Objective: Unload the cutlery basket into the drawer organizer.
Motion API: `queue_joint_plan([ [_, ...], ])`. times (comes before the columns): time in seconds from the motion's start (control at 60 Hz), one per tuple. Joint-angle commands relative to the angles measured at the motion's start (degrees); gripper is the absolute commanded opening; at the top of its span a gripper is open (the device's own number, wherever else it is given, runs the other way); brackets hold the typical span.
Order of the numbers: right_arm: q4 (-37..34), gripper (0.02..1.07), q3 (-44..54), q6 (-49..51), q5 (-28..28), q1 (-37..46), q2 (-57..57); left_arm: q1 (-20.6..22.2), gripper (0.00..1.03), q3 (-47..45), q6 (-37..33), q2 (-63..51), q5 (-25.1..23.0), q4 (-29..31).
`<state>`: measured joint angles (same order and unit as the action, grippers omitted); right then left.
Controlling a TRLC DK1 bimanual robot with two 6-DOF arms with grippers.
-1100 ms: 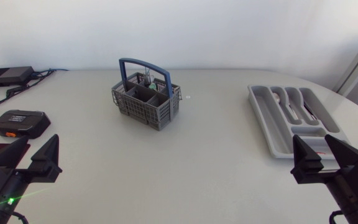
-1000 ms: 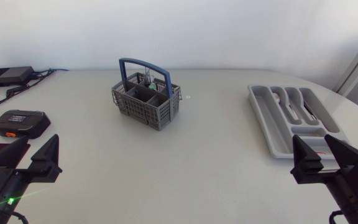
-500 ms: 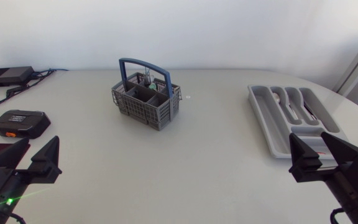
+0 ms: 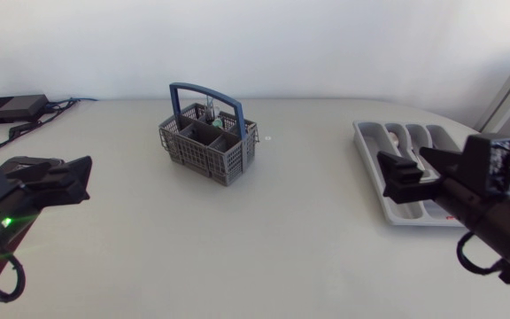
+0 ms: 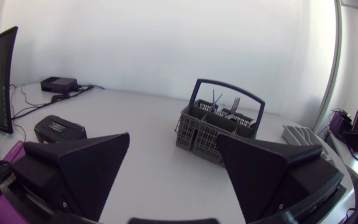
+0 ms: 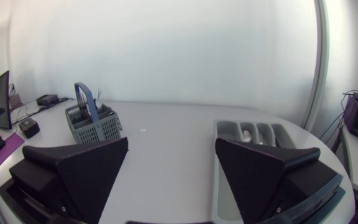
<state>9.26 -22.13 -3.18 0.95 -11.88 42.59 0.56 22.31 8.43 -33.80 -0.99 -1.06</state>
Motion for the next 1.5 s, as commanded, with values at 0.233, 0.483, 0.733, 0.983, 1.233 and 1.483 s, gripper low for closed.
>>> queue_joint_plan([
  [0.233, -7.32, 1.03, -15.84, 4.50, 1.60, -8.95, 27.20, 5.07, 0.96, 13.64, 0.89, -21.31, 0.82, 4.93],
  [0.483, -13.12, 1.02, -32.27, 6.96, -8.42, -12.03, 44.60, 6.03, 0.96, 22.34, -0.52, -34.14, 0.73, 7.30],
  [0.733, -20.68, 1.02, -47.83, 14.25, -9.39, -14.66, 56.38, 5.86, 0.93, 28.94, -16.69, -43.98, -0.50, 9.06],
  [0.983, -16.02, 0.93, -60.75, 17.24, -9.92, -18.00, 69.03, 5.60, 0.93, 31.48, -17.21, -50.31, -7.62, 5.19],
  [1.233, -10.84, 0.57, -69.10, 17.95, -8.95, -19.15, 77.91, 5.16, 0.93, 31.48, -17.30, -53.12, -7.71, 0.36],
  [1.483, -9.43, 0.26, -68.75, 19.88, -9.65, -19.32, 78.44, 5.42, 0.93, 30.96, -17.57, -53.21, -7.88, 0.01],
])
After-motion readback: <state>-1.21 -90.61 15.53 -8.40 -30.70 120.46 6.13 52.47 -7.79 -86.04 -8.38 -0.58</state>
